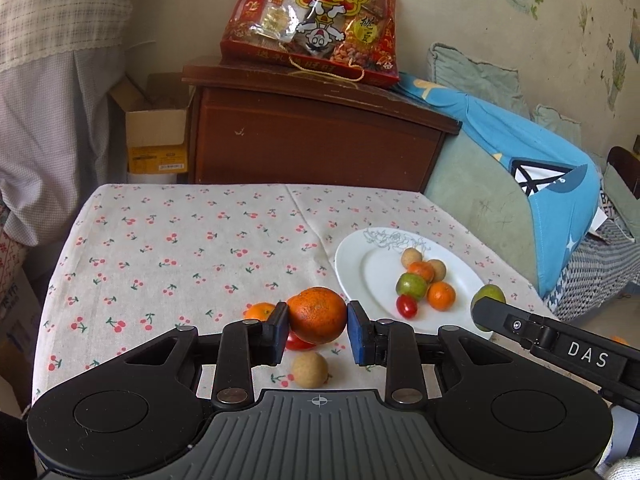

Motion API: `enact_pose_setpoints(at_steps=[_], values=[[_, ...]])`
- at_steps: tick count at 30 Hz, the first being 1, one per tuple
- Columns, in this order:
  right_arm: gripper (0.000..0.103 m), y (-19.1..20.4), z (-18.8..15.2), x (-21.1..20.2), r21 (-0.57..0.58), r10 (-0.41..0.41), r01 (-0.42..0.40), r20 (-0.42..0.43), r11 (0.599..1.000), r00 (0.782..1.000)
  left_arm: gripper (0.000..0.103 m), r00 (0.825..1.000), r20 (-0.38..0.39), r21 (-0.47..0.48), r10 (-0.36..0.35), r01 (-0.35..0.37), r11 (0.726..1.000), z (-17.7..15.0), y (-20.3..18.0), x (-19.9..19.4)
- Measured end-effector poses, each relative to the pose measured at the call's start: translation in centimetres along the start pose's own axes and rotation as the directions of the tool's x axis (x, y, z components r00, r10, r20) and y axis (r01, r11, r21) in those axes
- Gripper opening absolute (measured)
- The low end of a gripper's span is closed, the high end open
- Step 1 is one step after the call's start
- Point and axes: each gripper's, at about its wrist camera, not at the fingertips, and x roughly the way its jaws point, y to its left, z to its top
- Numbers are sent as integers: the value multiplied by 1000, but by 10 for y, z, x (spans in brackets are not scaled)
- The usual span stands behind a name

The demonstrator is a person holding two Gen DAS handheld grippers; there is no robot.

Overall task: Organize fruits
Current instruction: 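Carry the green fruit and tangerine onto the plate and open both tools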

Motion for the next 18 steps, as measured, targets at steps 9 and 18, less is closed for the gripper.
enact_pose_setpoints(at_steps=[9, 18], values=[[27, -16, -1, 16, 66, -43, 44, -14, 997, 999, 28, 998, -24, 38, -49, 50, 998, 16, -23, 27], [27, -27, -5, 35, 110, -55, 60, -42, 992, 998, 28, 994, -87, 83, -70, 78, 994, 21, -35, 67]])
